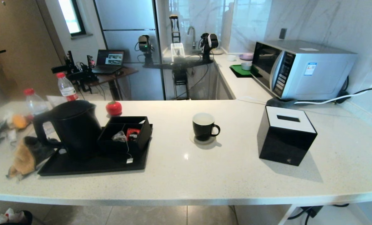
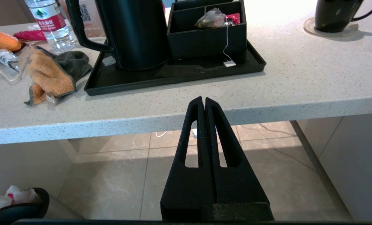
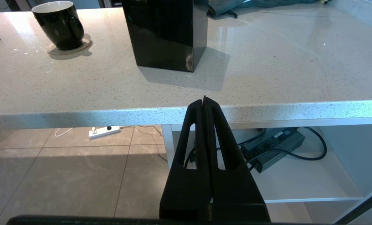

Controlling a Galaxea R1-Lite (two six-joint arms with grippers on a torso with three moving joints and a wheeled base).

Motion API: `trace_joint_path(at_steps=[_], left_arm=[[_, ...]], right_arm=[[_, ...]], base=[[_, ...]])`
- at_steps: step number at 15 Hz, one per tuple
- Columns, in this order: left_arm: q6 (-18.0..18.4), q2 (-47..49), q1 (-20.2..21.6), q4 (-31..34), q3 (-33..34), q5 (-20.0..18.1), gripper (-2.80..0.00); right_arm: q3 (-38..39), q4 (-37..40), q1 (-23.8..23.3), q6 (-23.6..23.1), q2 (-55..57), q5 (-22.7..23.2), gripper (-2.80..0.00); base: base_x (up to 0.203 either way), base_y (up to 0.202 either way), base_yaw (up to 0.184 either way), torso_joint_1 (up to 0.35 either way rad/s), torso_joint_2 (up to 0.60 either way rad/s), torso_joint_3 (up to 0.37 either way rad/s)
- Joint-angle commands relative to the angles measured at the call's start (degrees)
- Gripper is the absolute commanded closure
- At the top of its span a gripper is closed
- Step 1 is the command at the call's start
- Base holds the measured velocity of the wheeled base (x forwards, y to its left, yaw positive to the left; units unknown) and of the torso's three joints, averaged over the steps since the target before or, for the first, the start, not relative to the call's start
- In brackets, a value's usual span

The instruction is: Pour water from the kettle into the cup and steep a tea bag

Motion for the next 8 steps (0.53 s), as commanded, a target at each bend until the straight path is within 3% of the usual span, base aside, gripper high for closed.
trace_joint_path(at_steps=[1,8], left_arm=[[0.02,-0.02,0.03,-0.03,0.0,-0.07,0.0],[-0.89,-0.02,-0.02,-0.31,-0.01,0.0,0.0]], right_arm=[[0.0,-0.03,0.02,0.01,0.07,-0.02,0.0],[0.0,-0.03,0.02,0.01,0.07,-0.02,0.0]], base=[[0.0,0.0,0.0,0.0,0.0,0.0],[0.0,0.0,0.0,0.0,0.0,0.0]])
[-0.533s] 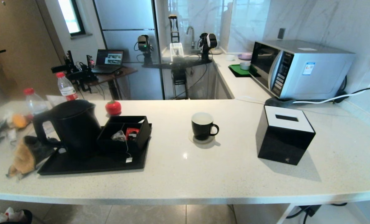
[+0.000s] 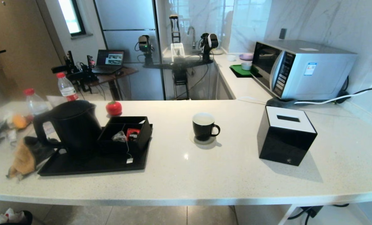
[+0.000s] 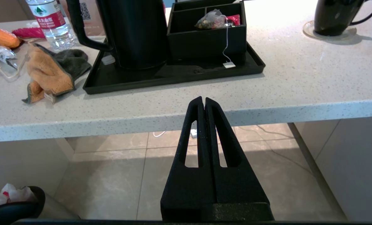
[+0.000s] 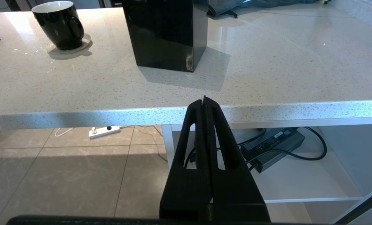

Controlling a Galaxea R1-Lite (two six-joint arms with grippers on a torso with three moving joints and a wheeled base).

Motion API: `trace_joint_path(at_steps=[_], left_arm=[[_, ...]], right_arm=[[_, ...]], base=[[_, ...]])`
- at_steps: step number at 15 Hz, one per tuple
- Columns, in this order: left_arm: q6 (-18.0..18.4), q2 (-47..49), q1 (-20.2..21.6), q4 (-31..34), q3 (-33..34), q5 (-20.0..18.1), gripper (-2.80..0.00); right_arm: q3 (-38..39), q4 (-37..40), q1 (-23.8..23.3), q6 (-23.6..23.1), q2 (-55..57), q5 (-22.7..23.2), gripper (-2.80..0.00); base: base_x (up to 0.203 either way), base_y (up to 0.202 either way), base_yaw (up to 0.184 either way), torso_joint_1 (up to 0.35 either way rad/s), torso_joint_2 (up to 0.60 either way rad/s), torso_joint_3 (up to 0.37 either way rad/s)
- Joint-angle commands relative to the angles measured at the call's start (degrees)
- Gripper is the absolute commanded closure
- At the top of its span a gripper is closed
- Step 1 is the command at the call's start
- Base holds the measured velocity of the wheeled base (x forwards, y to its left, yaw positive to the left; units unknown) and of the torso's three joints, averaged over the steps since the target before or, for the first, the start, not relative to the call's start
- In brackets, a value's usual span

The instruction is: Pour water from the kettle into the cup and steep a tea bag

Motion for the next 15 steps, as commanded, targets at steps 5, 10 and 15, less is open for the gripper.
trace_joint_path(at_steps=[5,10,15], left_arm=[[-0.04,0.77,0.01,3.68,-9.55,6.53,0.0],[0.01,15.04,0.38,6.24,-19.62,15.63,0.0],[-0.4,33.97,0.74,3.57,-27.55,18.95,0.0]], right_arm=[[0.0,-0.04,0.02,0.01,0.07,-0.01,0.0],[0.0,-0.04,0.02,0.01,0.07,-0.01,0.0],[0.0,-0.04,0.02,0.01,0.07,-0.01,0.0]], base=[[0.0,0.0,0.0,0.0,0.0,0.0],[0.0,0.0,0.0,0.0,0.0,0.0],[0.0,0.0,0.0,0.0,0.0,0.0]])
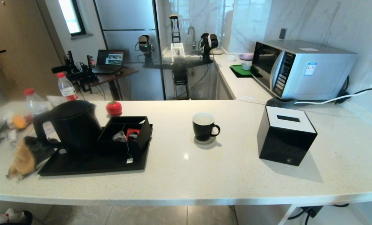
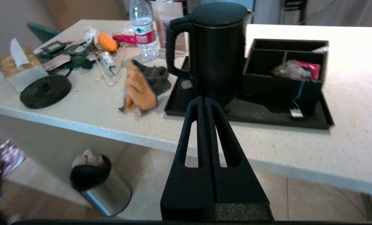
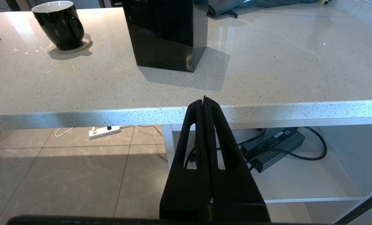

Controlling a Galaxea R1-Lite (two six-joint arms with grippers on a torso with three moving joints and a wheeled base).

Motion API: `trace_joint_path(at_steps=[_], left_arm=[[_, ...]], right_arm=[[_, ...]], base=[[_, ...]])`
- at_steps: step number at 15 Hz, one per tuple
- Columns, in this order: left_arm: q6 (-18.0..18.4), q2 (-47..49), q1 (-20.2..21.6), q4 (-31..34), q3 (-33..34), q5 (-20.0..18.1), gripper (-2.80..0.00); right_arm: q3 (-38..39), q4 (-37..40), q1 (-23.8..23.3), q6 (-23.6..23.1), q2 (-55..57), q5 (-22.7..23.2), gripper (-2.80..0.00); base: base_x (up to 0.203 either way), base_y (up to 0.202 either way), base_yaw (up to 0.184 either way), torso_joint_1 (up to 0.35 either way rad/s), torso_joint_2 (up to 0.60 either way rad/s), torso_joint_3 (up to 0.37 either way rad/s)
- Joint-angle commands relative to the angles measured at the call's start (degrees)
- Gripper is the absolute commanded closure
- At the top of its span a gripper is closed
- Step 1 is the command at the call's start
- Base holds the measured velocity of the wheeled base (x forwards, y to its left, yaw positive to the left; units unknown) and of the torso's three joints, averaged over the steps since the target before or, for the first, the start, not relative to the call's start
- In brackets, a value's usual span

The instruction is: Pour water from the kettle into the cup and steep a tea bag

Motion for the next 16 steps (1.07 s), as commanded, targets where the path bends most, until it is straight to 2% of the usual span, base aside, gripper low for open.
trace_joint_path(at_steps=[1,6,11,12,16], left_arm=[[-0.07,12.15,0.75,-2.76,-2.39,1.4,0.0],[-0.05,30.95,9.3,-17.9,-2.38,3.06,0.0],[0.62,42.93,16.74,-31.64,5.37,3.29,0.0],[0.64,44.63,17.46,-34.94,7.61,3.3,-2.8],[0.6,52.65,20.04,-44.22,11.07,3.26,-2.8]], right_arm=[[0.0,-0.01,0.02,0.01,0.07,-0.02,0.0],[0.0,-0.01,0.02,0.01,0.07,-0.02,0.0],[0.0,-0.01,0.02,0.01,0.07,-0.02,0.0],[0.0,-0.01,0.02,0.01,0.07,-0.02,0.0],[0.0,-0.04,0.02,0.01,0.07,-0.02,0.0]], base=[[0.0,0.0,0.0,0.0,0.0,0.0],[0.0,0.0,0.0,0.0,0.0,0.0],[0.0,0.0,0.0,0.0,0.0,0.0],[0.0,0.0,0.0,0.0,0.0,0.0],[0.0,0.0,0.0,0.0,0.0,0.0]])
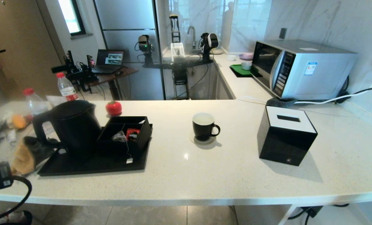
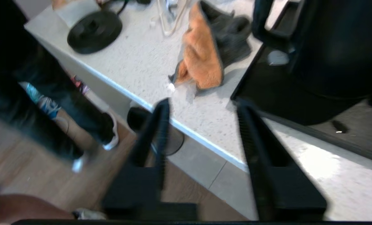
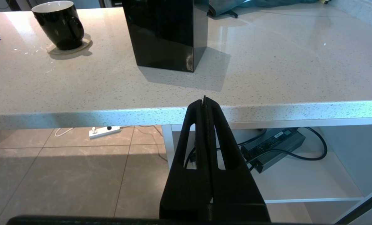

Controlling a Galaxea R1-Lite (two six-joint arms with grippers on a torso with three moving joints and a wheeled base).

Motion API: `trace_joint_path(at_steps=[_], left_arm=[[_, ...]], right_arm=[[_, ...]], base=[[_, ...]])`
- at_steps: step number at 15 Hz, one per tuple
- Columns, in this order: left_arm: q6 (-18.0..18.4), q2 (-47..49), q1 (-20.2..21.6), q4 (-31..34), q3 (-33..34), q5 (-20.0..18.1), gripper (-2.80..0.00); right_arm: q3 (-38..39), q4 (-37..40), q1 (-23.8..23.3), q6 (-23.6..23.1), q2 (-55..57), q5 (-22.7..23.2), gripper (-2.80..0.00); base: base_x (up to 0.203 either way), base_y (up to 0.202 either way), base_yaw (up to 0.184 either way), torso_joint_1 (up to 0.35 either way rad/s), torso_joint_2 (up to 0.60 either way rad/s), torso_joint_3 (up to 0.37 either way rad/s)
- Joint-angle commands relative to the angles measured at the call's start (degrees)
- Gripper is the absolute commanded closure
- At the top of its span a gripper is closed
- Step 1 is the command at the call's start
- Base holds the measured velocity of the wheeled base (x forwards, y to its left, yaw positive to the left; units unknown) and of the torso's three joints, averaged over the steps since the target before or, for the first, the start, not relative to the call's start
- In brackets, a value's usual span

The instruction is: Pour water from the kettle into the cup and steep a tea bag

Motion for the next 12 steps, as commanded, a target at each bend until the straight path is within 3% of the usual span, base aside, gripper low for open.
trace_joint_path(at_steps=[1,4,6,9,12], left_arm=[[0.03,7.47,1.26,-4.16,0.78,0.08,-2.8],[0.02,18.2,2.63,-16.48,0.76,-0.2,-2.8],[-0.01,26.83,2.92,-28.49,0.74,-0.91,-2.8],[0.03,38.01,3.15,-45.34,0.52,-5.25,-2.8],[0.14,42.57,4.78,-51.2,-2.74,-10.58,-2.8]], right_arm=[[0.0,-0.06,0.02,0.01,0.07,-0.02,0.0],[0.0,-0.06,0.02,0.01,0.07,-0.02,0.0],[0.0,-0.06,0.02,0.01,0.07,-0.02,0.0],[0.0,-0.06,0.02,0.01,0.07,-0.02,0.0],[0.0,-0.06,0.02,0.01,0.07,-0.02,0.0]], base=[[0.0,0.0,0.0,0.0,0.0,0.0],[0.0,0.0,0.0,0.0,0.0,0.0],[0.0,0.0,0.0,0.0,0.0,0.0],[0.0,0.0,0.0,0.0,0.0,0.0],[0.0,0.0,0.0,0.0,0.0,0.0]])
